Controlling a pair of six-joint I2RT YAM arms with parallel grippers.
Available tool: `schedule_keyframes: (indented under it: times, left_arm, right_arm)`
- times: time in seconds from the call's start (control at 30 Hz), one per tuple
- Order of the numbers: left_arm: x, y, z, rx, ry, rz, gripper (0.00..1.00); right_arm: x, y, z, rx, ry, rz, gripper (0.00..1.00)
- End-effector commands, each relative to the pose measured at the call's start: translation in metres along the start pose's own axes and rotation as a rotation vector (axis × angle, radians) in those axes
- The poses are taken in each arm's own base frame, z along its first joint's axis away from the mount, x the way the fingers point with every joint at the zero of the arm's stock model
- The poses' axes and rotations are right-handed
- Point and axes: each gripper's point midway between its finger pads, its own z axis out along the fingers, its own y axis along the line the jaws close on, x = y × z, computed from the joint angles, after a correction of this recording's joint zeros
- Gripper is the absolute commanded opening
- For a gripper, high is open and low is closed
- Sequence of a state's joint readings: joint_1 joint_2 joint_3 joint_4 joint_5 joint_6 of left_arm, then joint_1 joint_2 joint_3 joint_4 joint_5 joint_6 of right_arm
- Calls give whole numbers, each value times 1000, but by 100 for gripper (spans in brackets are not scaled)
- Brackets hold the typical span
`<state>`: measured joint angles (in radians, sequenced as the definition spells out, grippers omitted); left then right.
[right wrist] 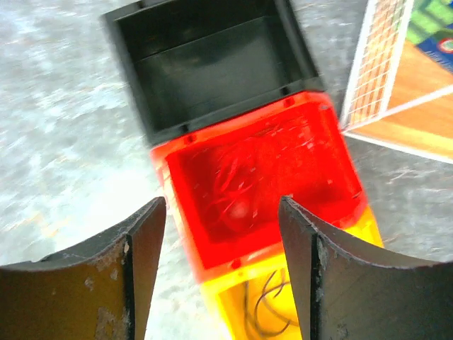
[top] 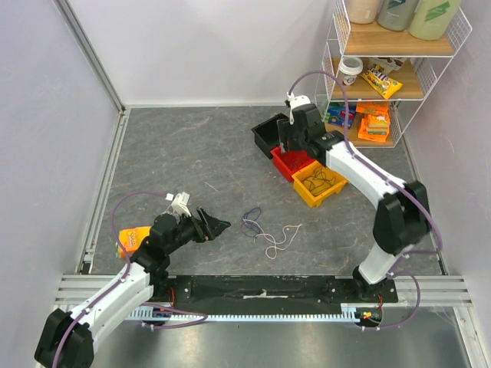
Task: Untangle the cables
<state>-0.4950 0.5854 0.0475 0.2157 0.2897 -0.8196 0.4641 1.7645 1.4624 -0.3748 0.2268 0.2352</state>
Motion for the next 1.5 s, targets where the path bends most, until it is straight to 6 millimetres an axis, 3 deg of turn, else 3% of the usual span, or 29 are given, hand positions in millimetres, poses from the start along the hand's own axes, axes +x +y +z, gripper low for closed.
schedule_keyframes:
  times: [0.0,0.07,0.13,0.17,0.2,0.23,0.3,0.4,0.63,0.73,0.77,0.9,0.93,1.3,1.43,1.47]
  left_arm:
    - [-6,-2,0,0,-26,-4,87]
    - [-13,-5,-2,-38,-16,14,86]
    - [-28,-4,-8,-140,-18,20,85]
    - [-32,4,-16,-231,-6,22,85]
    - [-50,-3,-23,-281,-34,47,85]
    - [-55,6,-31,-361,-38,58,85]
    - [-87,14,-55,-546,-126,70,89]
    - [-103,26,-67,-682,-197,40,99]
    - [-118,79,-81,-1092,-289,-116,99]
    - [-119,98,-76,-1210,-269,-175,99]
    - [-117,106,-72,-1232,-252,-190,96]
    - [-112,125,-63,-1232,-261,-256,62]
    - [-112,127,-60,-1214,-268,-255,58]
    - [-117,135,-37,-1221,-196,-254,57]
    - [-116,140,-30,-1224,-148,-253,52]
    - [-116,140,-29,-1215,-145,-251,45]
  right_arm:
    - [2,65,-62,-291,-86,15,73]
    - [26,111,-88,-440,-90,-37,73]
    - [51,142,-110,-525,-90,-77,73]
    - [63,153,-118,-568,-93,-67,73]
    - [77,168,-130,-642,-76,-44,73]
    - [89,176,-138,-707,-76,-30,73]
    - [104,186,-150,-781,-68,20,73]
    - [110,184,-162,-800,-84,42,72]
    - [94,164,-182,-754,-167,1,73]
    - [99,156,-184,-733,-158,-16,73]
    - [100,154,-184,-726,-160,-19,73]
    - [107,148,-183,-705,-156,-29,73]
    - [108,147,-183,-704,-159,-31,73]
    - [99,146,-190,-708,-184,-45,73]
    - [98,146,-190,-708,-183,-42,73]
    - [98,147,-189,-709,-179,-41,73]
